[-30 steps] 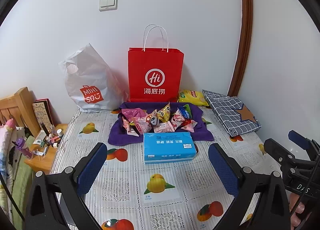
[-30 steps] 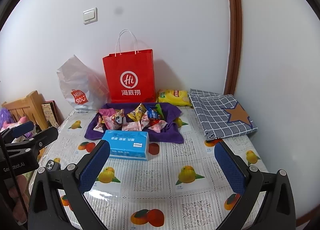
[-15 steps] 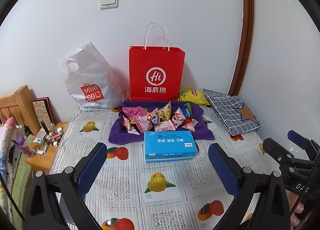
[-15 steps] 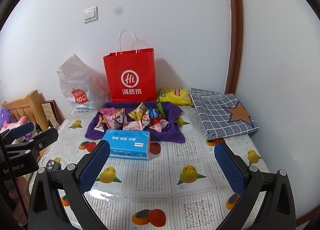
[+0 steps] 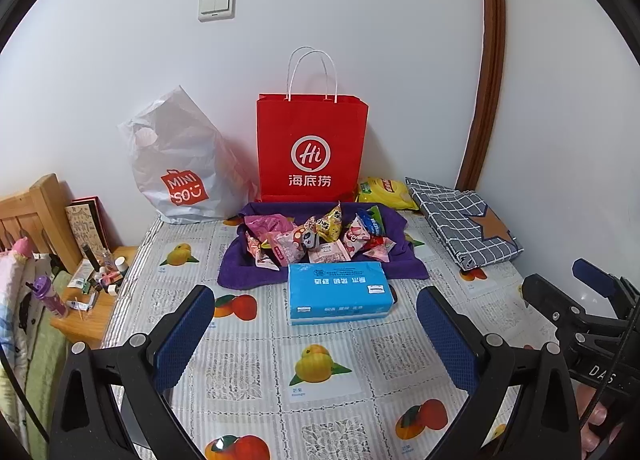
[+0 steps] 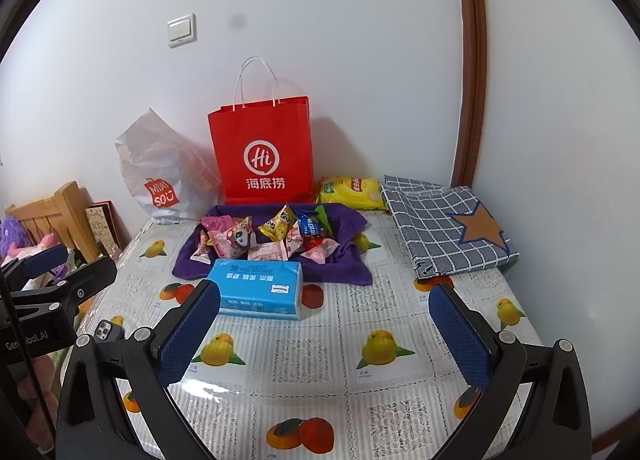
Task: Organize snacks
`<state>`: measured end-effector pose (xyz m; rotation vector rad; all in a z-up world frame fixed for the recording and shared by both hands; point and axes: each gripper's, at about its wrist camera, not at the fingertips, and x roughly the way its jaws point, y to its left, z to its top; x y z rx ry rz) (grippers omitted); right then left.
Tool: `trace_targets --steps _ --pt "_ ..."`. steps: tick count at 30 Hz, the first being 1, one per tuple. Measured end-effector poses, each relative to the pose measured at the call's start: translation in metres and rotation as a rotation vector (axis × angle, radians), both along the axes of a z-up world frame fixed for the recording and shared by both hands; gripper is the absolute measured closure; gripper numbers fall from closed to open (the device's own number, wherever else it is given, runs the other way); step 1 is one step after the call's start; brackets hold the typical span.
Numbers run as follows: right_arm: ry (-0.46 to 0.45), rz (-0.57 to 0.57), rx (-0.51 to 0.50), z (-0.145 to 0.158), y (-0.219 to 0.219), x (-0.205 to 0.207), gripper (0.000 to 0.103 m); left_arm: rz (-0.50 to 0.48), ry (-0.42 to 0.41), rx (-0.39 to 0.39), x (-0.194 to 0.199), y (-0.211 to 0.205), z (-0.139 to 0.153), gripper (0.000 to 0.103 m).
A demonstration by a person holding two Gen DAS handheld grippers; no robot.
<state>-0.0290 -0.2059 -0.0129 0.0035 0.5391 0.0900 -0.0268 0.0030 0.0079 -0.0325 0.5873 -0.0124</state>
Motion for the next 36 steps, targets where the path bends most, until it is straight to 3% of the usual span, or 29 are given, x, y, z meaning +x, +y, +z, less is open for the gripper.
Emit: trace_targets --steps 36 --pt "-0.020 0.012 -0.008 0.0030 0.0026 -0.0085 0.000 -0.013 -0.017 0.006 -0.0043 0.0024 0.0049 0.001"
